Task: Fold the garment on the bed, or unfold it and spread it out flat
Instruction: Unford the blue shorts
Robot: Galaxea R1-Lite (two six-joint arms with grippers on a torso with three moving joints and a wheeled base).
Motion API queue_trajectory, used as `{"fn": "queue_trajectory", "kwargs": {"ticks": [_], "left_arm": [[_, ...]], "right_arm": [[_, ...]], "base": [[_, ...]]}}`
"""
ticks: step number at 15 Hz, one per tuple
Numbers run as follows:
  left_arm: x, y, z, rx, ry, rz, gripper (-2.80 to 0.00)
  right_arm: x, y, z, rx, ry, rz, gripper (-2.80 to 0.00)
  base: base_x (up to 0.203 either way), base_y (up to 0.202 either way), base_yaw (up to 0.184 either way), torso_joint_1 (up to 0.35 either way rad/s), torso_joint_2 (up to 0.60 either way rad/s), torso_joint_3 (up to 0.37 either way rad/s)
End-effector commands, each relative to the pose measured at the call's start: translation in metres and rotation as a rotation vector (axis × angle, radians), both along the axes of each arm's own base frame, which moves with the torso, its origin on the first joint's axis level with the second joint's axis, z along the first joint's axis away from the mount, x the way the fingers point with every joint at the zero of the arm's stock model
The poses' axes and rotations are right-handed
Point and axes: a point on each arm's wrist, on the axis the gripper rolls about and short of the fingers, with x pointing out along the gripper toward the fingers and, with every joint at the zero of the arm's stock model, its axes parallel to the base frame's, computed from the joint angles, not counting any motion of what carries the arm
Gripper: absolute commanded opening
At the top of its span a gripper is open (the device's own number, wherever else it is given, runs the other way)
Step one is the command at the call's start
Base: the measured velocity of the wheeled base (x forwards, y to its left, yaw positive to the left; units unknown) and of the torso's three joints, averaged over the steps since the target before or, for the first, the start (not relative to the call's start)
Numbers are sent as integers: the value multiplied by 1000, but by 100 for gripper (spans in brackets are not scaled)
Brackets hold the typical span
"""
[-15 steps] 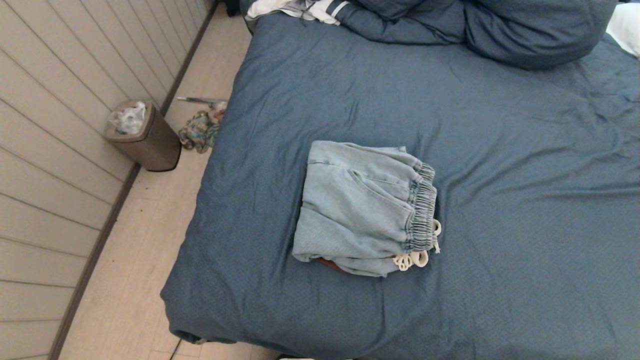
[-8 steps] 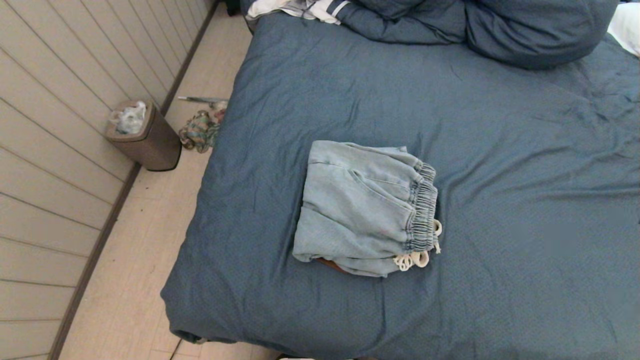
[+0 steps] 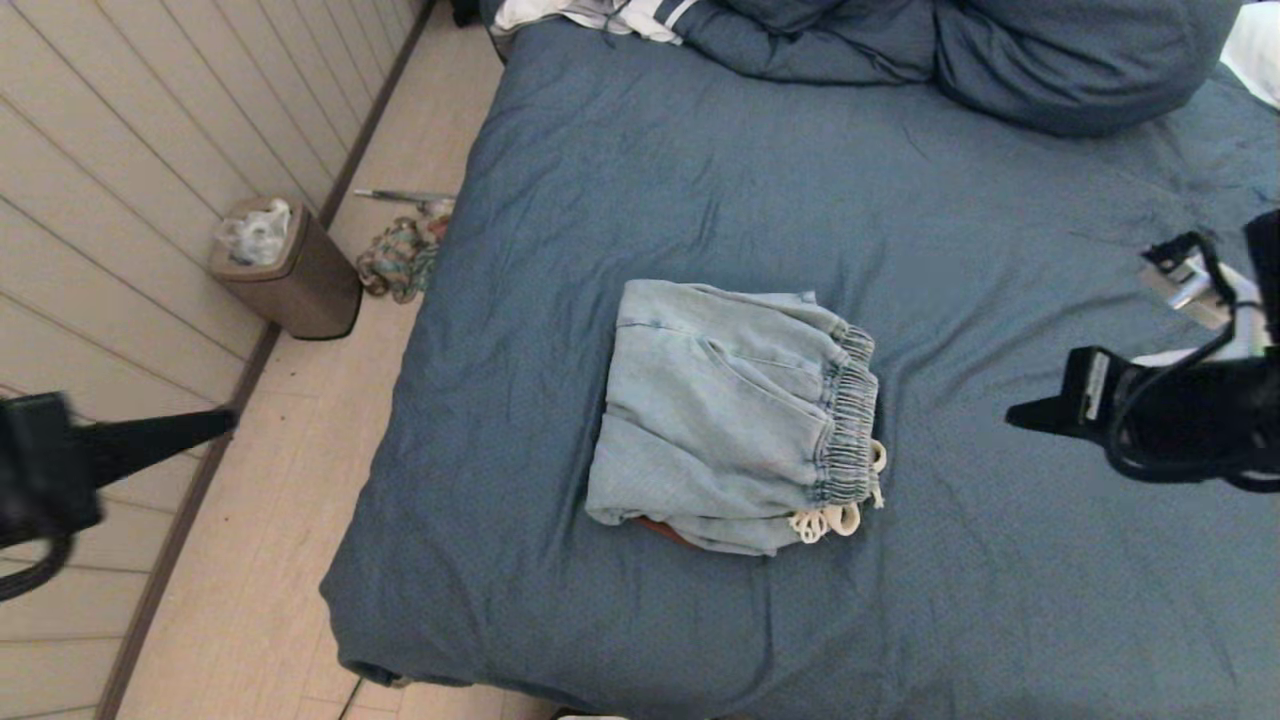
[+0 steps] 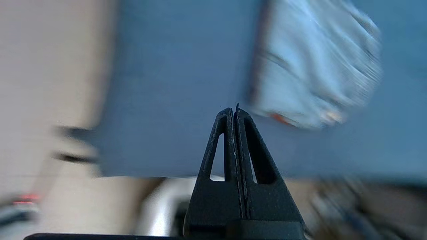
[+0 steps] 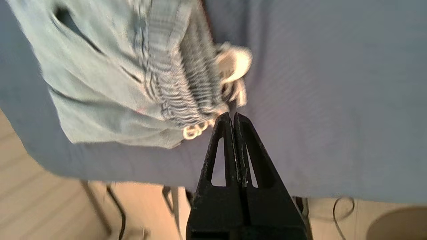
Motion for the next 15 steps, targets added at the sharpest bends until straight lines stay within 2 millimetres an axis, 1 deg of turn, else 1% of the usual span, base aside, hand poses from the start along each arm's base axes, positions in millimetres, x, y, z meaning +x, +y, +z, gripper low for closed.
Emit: {"fn": "queue_trajectory", "kwargs": {"ticks": [1,2,3,5,7,8,9,10,11,13,14,15], "left_arm": [[67,-78,-26,61,178,-137,-280],[81,-105,-32,62,186,-161,-280],[95,-132,-39,59,192,-179,-280],[118,-174,-49,22,185,-191,-280],[134,-201,-55,-50,156,-188,-280],[135,-205,-61,-62,152,-185,-280],[133,-204,-71,-50,170,-181,-280],[132,-203,-76,-61,160,-180,-280],[132,-202,-80,-66,153,-178,-280],[129,-198,-81,-69,147,-177,-280],[127,-197,-79,-73,144,-177,-280],[126,-196,-79,-75,145,-178,-280]], "right_arm": [[24,16,-21,-10,94,51,-280],[26,20,-24,-16,102,71,-280],[25,29,-24,-22,105,104,0],[23,49,-26,-36,111,184,0],[35,61,-32,-51,128,222,0],[41,67,-36,-66,139,246,0],[47,76,-43,-87,158,276,0],[54,84,-51,-112,180,292,0],[60,89,-60,-140,198,284,0],[76,95,-74,-192,222,254,0],[83,98,-78,-201,218,248,0],[90,98,-77,-200,190,235,0]], "base": [[0,0,0,0,0,0],[0,0,0,0,0,0],[0,0,0,0,0,0],[0,0,0,0,0,0],[0,0,0,0,0,0],[0,0,0,0,0,0],[0,0,0,0,0,0],[0,0,0,0,0,0],[0,0,0,0,0,0],[0,0,0,0,0,0],[0,0,0,0,0,0],[0,0,0,0,0,0]]}}
